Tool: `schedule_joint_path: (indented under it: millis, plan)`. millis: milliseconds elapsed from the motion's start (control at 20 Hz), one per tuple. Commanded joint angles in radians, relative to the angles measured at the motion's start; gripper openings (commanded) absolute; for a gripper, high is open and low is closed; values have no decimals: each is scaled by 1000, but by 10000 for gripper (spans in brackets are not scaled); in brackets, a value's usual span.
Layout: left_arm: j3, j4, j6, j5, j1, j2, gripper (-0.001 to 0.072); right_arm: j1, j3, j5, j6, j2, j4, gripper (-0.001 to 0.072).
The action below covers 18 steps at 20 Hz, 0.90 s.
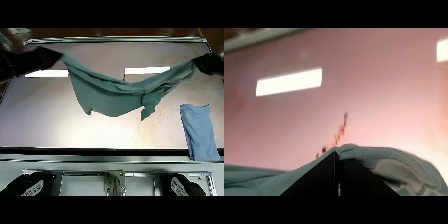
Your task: Fold the shirts.
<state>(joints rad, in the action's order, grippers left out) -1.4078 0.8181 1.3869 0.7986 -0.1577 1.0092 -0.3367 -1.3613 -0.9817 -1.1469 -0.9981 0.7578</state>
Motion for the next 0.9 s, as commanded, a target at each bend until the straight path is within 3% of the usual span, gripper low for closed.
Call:
schedule_joint_path:
  millis: [0,300,400,600,700,850]
  plan:
    - [-254,104,-14,-24,2,-90,40,1,-187,141,6,214,-8,62]
    - [-328,331,89,44,2,-295,40,1,-425,210,-14,367,157,62]
    - [-328,404,109,170,2,-337,41,1,-435,205,-50,402,218,62]
    - [-313,568,270,464,2,-352,40,1,-435,183,-74,409,326,63]
    - [-240,642,281,521,2,-354,40,1,-435,83,-108,368,381,63]
    - [-64,715,340,523,2,-338,41,1,-433,-208,-154,236,411,62]
